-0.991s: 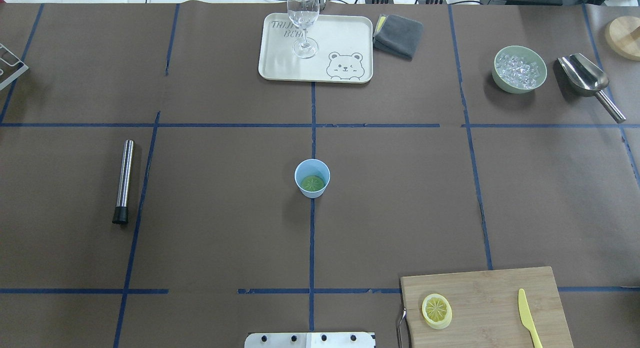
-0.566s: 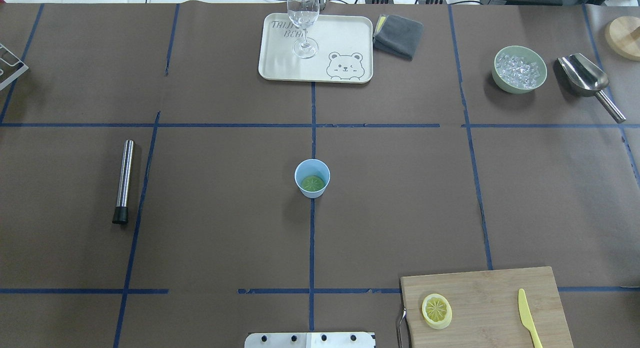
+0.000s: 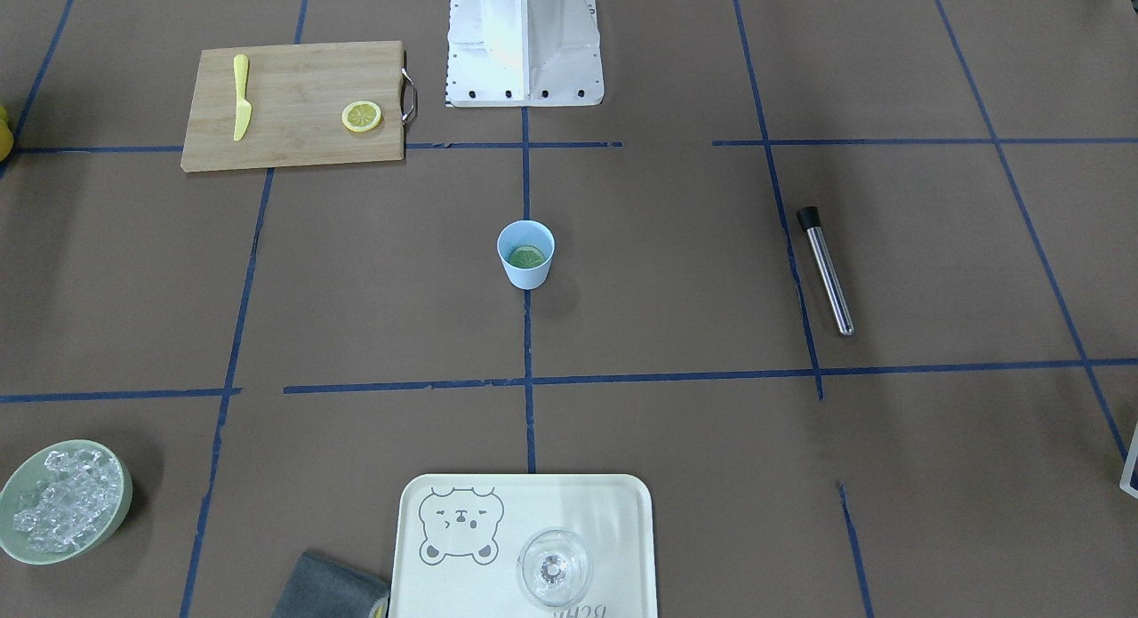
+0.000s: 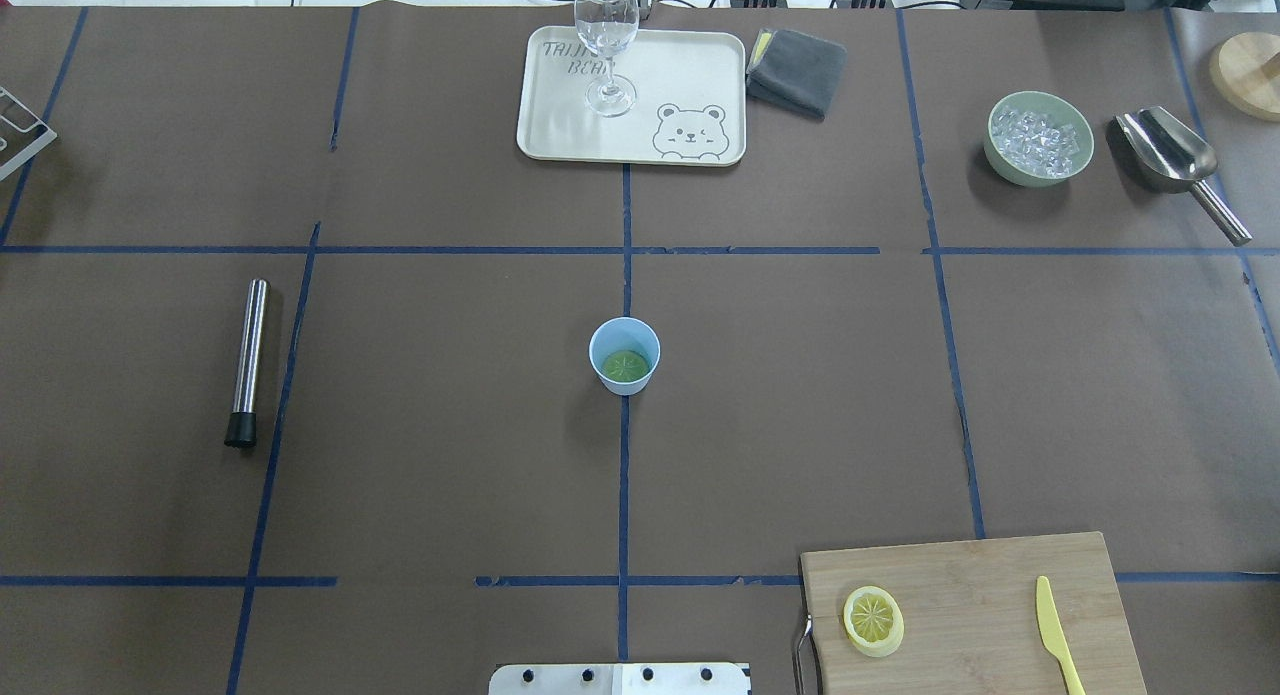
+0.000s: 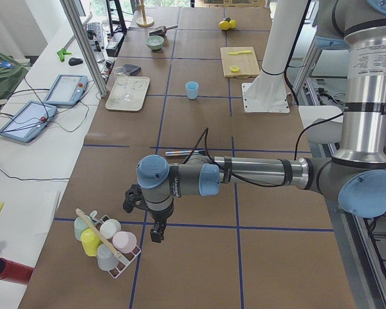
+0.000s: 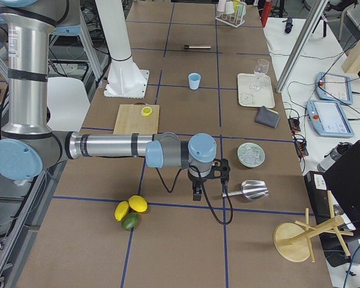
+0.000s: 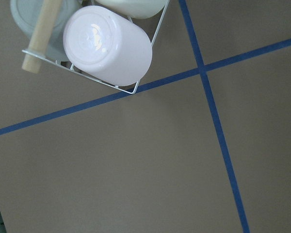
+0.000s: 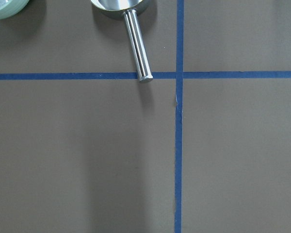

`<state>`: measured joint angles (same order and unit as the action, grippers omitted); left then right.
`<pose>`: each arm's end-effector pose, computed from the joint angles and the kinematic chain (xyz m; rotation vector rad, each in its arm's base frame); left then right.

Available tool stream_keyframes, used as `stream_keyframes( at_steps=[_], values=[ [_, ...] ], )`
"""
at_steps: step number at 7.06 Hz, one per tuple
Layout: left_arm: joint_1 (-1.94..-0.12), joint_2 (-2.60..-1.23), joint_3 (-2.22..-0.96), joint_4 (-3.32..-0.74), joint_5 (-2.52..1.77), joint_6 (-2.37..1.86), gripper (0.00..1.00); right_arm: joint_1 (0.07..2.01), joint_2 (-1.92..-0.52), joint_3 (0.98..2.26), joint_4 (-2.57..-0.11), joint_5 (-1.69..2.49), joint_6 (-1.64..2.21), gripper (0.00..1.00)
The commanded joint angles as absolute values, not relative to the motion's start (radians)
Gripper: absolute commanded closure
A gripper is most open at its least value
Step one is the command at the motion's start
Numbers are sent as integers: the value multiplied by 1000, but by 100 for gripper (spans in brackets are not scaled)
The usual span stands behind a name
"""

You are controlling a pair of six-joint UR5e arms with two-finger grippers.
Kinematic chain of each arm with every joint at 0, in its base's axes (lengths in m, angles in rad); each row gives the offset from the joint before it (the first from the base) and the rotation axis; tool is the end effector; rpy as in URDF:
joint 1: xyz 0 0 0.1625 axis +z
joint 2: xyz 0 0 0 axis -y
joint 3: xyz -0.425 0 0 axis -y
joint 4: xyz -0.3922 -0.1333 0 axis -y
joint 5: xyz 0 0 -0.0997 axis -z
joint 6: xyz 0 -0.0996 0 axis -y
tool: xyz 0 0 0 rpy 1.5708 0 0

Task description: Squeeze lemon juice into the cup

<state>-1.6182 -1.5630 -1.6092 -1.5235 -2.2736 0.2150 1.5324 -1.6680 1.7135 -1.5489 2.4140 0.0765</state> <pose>-0.0919 -0.4833 0.6531 0.0762 0.6996 0.1548 0.0414 -0.4564 0.6270 0.0149 -0.8451 0.0074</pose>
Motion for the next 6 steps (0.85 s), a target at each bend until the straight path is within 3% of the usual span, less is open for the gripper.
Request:
stream_keyframes(
  at_steps=[1,6],
  values=[
    [-1617,-1565,-1614,-1529,-2275,207,0,1532,-1667,1715,-1545,2415,78,0],
    [-1617,-1565,-1623,-1531,-2286,207,0,1532,-1671,1721,-1543,2416,78,0]
  ],
)
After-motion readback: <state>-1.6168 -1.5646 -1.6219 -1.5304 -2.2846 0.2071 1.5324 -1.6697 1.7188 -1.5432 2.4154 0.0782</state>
